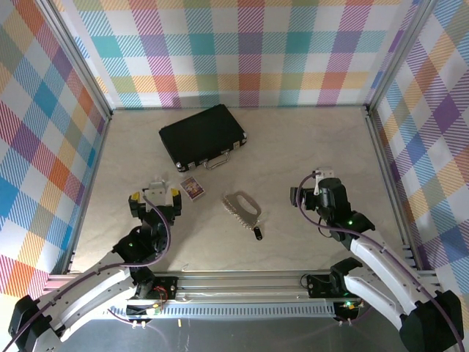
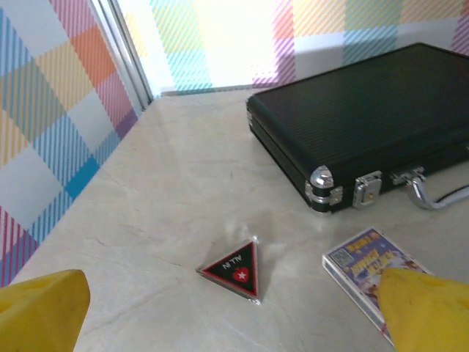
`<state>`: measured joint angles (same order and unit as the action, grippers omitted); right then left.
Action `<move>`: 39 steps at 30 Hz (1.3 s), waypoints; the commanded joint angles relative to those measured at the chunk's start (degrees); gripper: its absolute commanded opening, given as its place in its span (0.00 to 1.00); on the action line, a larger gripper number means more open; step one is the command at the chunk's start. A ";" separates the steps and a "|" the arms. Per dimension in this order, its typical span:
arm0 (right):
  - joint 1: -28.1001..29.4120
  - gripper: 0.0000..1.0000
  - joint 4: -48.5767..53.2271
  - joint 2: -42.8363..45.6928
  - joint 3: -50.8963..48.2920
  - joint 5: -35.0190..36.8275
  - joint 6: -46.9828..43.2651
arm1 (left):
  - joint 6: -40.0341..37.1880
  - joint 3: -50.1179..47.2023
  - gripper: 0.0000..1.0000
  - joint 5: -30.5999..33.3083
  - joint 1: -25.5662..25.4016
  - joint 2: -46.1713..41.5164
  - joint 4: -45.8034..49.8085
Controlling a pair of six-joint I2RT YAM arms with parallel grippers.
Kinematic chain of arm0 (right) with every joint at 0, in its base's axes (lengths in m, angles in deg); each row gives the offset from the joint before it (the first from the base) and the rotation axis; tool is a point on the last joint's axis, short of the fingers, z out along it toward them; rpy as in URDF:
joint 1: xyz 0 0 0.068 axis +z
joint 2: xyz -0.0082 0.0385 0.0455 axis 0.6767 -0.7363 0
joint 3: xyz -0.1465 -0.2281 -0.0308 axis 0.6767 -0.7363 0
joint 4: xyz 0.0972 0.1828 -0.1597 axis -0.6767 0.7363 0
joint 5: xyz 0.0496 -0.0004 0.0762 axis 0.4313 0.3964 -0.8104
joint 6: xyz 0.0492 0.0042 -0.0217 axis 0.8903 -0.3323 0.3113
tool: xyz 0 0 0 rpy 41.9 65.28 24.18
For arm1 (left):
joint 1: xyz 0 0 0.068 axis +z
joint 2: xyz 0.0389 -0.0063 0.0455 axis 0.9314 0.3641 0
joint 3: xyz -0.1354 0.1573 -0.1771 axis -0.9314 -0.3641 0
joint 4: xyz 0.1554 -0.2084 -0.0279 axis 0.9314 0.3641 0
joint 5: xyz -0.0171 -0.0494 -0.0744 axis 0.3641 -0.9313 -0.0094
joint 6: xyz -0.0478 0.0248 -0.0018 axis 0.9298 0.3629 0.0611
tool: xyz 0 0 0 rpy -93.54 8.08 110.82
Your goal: Put the keys on the keyring
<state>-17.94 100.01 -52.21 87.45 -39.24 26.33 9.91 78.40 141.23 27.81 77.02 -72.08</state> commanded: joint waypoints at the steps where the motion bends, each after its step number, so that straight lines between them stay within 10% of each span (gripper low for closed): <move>1: -0.55 0.99 -6.87 1.35 -3.93 8.36 -3.91 | -5.41 -2.84 1.00 2.81 3.31 1.48 -9.69; 13: -1.86 0.99 -25.23 2.94 -16.80 9.20 -10.00 | -7.12 -5.18 1.00 -6.07 12.63 14.78 -20.18; 22: -2.84 0.99 -40.17 -11.14 -15.55 12.09 -14.59 | -3.51 -6.40 1.00 -16.75 23.96 17.65 -28.32; 39: -11.44 0.99 -55.83 -34.02 -6.10 3.18 -16.82 | -8.93 -4.77 1.00 -23.88 28.86 36.03 -49.61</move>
<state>-28.56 47.90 -84.80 79.32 -32.95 10.42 2.33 72.39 120.12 55.55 110.68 -115.29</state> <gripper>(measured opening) 0.990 0.997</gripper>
